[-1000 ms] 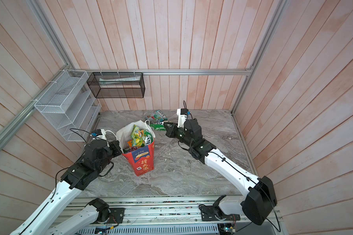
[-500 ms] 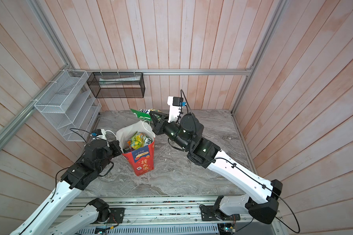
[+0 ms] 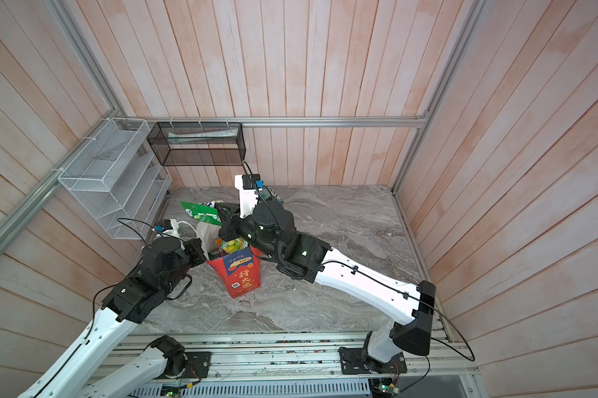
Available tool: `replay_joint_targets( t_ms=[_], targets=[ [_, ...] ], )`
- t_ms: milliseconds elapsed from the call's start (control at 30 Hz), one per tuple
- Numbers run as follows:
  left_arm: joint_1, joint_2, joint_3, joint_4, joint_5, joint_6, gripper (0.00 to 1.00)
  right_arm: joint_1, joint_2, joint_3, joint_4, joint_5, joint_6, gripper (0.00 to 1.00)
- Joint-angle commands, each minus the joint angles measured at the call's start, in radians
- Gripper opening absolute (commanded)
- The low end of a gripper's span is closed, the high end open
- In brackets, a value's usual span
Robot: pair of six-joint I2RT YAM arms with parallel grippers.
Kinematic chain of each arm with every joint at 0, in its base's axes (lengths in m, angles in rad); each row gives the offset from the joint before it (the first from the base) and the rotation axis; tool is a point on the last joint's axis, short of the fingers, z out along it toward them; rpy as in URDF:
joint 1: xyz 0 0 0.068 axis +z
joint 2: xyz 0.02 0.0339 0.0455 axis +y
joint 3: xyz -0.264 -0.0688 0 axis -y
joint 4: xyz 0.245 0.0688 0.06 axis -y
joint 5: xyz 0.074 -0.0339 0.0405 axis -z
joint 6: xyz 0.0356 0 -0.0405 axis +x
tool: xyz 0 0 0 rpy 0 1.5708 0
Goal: Place the snacks into the paper bag
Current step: 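Carry the Spring Tea packet with the right gripper over the bag opening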
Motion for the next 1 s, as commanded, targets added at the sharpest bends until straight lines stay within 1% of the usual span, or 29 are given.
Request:
replay_joint_targets(
  t_ms=[0,200,467,667,800,967],
  targets=[
    [0.003,-0.044,0.002,0.07,-0.047,-0.007,0.0,-0.001,0.006,-0.008,0.084,-0.013,0.014,0.0],
    [0.003,-0.055,0.0,0.067,-0.058,-0.012,0.0,-0.033,-0.012,-0.1,0.115,-0.009,0.03,0.0],
    [0.002,-0.05,0.0,0.068,-0.064,-0.008,0.0,-0.092,-0.005,-0.179,0.093,-0.06,0.06,0.0],
    [0.002,-0.049,0.0,0.069,-0.064,-0.006,0.0,-0.12,0.021,-0.176,0.015,-0.063,0.061,0.0],
    [0.002,-0.045,0.001,0.071,-0.064,-0.005,0.0,-0.126,0.079,-0.134,-0.051,-0.086,0.055,0.0],
    [0.003,-0.041,0.001,0.073,-0.058,0.0,0.0,-0.125,0.148,-0.08,-0.093,-0.13,0.047,0.0]
  ],
)
